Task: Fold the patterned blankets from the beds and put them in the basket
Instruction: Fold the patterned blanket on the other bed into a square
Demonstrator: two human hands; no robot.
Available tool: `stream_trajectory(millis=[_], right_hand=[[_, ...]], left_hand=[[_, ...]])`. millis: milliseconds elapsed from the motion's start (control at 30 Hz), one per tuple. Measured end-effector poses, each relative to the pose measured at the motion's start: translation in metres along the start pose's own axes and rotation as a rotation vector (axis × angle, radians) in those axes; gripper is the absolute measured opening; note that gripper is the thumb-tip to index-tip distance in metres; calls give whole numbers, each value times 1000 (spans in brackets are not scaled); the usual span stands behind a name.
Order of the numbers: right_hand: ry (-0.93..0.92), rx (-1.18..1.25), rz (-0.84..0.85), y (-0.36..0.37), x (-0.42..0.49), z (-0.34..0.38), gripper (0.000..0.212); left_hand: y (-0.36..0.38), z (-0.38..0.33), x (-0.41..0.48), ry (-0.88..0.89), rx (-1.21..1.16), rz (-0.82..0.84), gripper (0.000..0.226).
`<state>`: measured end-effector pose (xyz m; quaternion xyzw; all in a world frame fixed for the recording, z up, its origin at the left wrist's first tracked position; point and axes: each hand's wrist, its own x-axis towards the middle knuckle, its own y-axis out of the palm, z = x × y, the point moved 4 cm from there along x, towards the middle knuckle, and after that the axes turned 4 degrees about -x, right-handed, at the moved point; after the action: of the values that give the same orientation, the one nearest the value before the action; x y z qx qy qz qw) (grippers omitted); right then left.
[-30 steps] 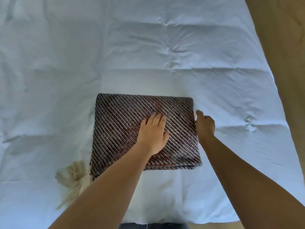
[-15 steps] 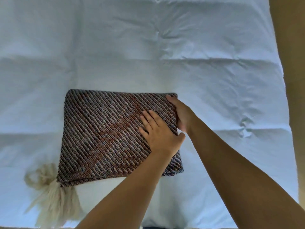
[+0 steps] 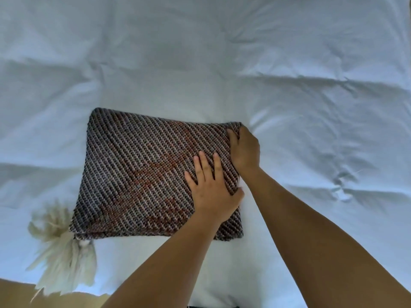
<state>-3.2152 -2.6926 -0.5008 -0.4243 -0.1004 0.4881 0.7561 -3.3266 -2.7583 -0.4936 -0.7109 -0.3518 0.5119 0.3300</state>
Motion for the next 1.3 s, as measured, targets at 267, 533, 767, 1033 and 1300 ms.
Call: stream_trajectory(millis=[267,533,767,1033,1300], right_hand=[[-414,-232,-137,0,-29,54,45],[-462,-545,179,69,-50,41,62],[-406,-625,128,68,-52,42,66],[-342,-716,65,78,-53,47,70],[-363,-574,39,119,-124,108,64]], left_hand=[[-61,58,28,171,-1,-253,64],[-72,163,73,140,229,-230,71],[-80,209,86,92,178,-261,82],[-95,241,86,88,77,-224,81],[-62,227,-16,182,51,-292,63]])
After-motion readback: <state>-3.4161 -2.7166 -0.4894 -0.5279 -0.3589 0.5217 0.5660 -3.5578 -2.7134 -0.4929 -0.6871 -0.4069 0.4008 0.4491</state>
